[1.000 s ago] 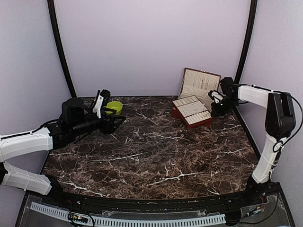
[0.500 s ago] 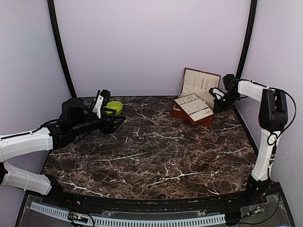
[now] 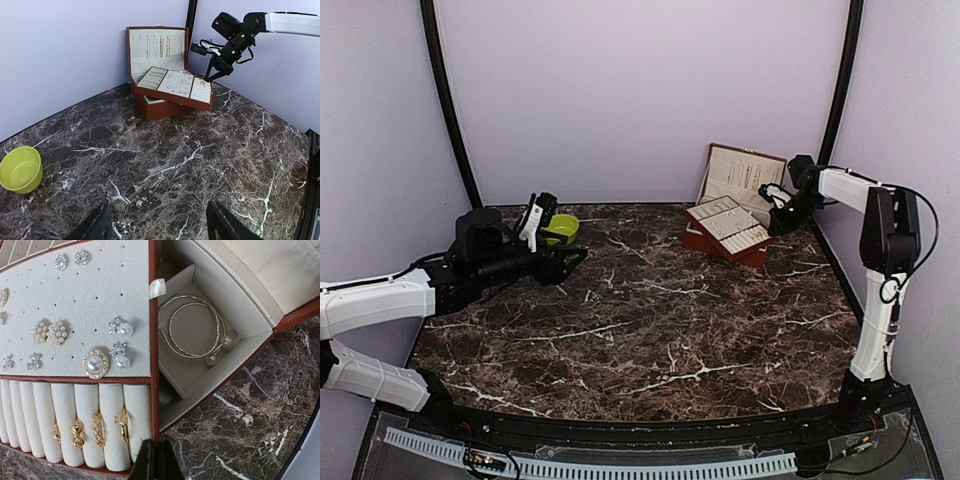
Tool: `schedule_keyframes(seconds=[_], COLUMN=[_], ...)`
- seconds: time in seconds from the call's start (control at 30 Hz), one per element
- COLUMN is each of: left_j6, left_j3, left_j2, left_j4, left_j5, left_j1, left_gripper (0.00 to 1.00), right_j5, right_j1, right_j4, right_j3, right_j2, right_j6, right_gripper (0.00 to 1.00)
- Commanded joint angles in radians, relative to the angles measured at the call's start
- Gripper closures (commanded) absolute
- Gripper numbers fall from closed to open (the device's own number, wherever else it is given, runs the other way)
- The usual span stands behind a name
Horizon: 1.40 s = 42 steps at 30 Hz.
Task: Organize the mixed jewelry
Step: Place the compartment layer in the jewelry box.
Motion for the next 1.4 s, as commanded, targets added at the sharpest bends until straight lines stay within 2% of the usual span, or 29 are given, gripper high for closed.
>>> schedule_keyframes(seconds=[0.0, 0.6, 0.93, 1.17, 1.37], left_j6=[-0.002, -0.004, -0.003, -0.006, -0.013], left_j3=[0.007, 0.009, 0.008, 0.008, 0.007], left_j2=[0.001, 0.007, 0.005, -0.002, -0.014], left_j4=[0.010, 0.010, 0.009, 0.010, 0.011], left_j5=[0.008, 0.009, 0.008, 0.011, 0.016], left_j1=[0.004, 0.005, 0.005, 0.005, 0.005], left_gripper=[0.33, 0.34, 0.34, 0.34, 0.33], right_j5=[0.048, 0.092, 0.069, 0.062, 0.103], right_j1=[-0.010, -0.025, -0.038, -0.049, -0.048], right_j4=[0.067, 0.162, 0.205, 0.266, 0.312], right_j3=[0.037, -0.013, -0.048, -0.098, -0.188], right_j2=[0.027, -0.014, -0.068, -0.154, -0.278], right_j6=[0.005, 0.036, 0.085, 0.214, 0.469], right_gripper=[1.00, 0.75, 0.62, 0.57, 0.55])
